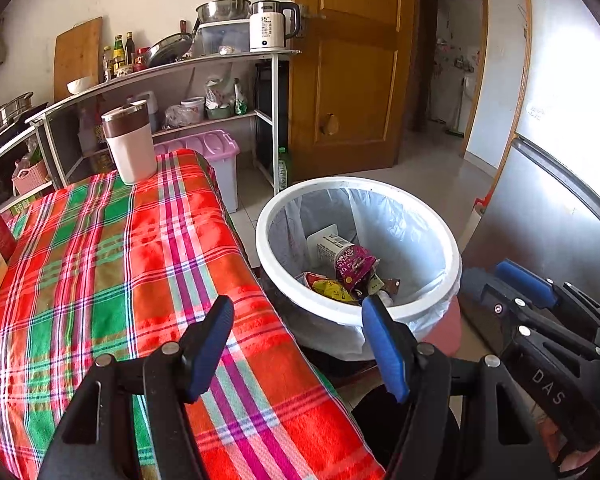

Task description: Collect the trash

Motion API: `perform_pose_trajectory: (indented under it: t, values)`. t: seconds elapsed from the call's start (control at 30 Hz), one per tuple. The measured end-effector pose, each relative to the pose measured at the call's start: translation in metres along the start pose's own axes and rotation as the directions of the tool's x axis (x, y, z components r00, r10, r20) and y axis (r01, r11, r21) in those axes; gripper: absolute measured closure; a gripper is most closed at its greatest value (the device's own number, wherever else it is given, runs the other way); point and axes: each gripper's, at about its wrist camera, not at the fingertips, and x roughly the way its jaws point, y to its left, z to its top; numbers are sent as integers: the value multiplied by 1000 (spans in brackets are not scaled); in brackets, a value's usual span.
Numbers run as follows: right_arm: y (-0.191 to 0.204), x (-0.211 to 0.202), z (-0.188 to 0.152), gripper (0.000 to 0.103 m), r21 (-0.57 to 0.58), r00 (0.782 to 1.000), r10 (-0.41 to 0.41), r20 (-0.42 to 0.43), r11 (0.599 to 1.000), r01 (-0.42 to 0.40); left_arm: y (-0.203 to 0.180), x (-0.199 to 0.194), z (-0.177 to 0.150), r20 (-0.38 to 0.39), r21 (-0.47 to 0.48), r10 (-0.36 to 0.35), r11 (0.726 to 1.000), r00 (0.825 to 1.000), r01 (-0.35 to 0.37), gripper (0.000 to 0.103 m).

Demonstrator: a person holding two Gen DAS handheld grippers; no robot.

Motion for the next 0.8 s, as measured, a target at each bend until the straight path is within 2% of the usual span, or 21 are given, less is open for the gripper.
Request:
perform_pose_trajectory:
  t: [0.13,0.27,0.8]
  values:
    - [1,-8,-6,61,13,1000,22,0,1000,-22,0,-11,-7,28,-7,6,1000,1000,-5,34]
    - [4,-14,-13,61,8,1000,-2,7,1000,2,-2,-19,-12,42,-9,9,1000,999,-9,34]
    - [10,-24,-18,61,2,999,1,34,1000,-1,-2,-27,-18,41,-13,24,1000,999,-24,33]
